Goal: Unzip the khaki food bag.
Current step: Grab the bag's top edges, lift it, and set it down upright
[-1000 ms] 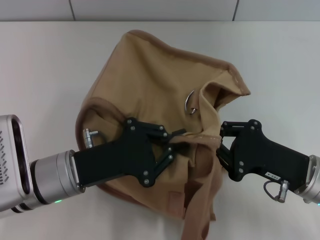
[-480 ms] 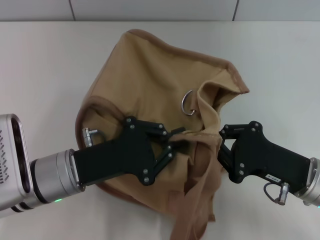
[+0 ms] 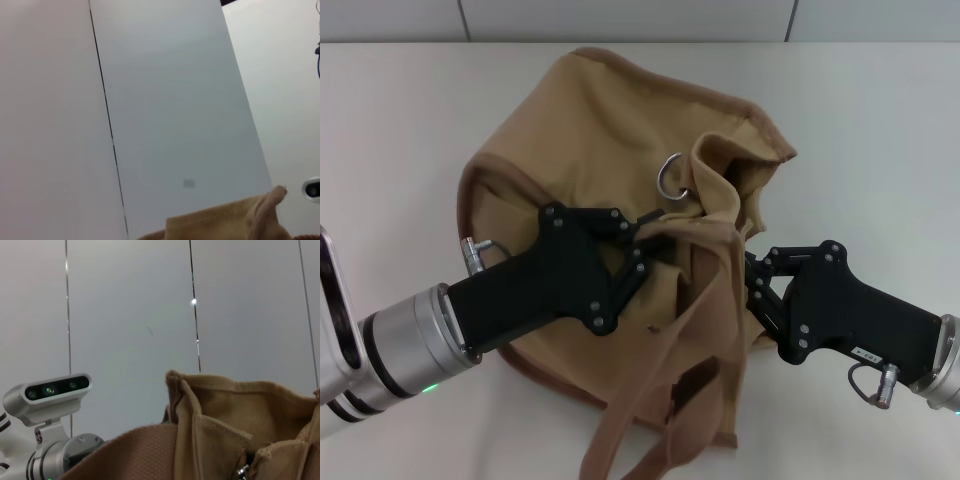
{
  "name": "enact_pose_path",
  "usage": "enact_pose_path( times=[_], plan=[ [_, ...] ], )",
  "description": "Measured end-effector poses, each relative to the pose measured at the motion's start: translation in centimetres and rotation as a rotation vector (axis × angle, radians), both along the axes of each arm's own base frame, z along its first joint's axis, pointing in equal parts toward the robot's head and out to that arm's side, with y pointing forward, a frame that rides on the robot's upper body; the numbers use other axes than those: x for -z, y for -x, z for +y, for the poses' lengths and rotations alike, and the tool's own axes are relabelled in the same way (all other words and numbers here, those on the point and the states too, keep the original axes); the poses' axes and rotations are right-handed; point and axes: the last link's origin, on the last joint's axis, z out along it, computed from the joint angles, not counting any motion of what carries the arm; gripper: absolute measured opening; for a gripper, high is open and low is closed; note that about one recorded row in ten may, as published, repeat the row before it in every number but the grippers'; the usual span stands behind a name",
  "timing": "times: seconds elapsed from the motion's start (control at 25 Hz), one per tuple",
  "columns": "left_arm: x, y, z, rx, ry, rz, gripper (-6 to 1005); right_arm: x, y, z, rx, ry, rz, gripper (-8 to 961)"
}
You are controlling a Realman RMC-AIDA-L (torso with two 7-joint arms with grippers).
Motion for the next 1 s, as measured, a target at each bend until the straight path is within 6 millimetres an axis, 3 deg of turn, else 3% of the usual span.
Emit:
enact_pose_path(
  times=[0.32, 0.72, 1.0],
  plan=[
    [-0.5, -0.2, -0.5, 0.022, -0.025, -0.038, 91, -0.2, 0.1, -0.1, 0.012, 0.017, 0.026, 12],
    [-0.6, -0.1, -0.6, 0.020, -0.033, -0.040, 93, -2.4, 0.4, 1.3, 0.168, 0.299, 0.187, 12],
    [-0.5, 0.1, -0.6, 0.011, -0.035, -0.031, 95, -4.5, 0.4, 0.9, 0.202, 0.435, 0.289, 13]
  ],
)
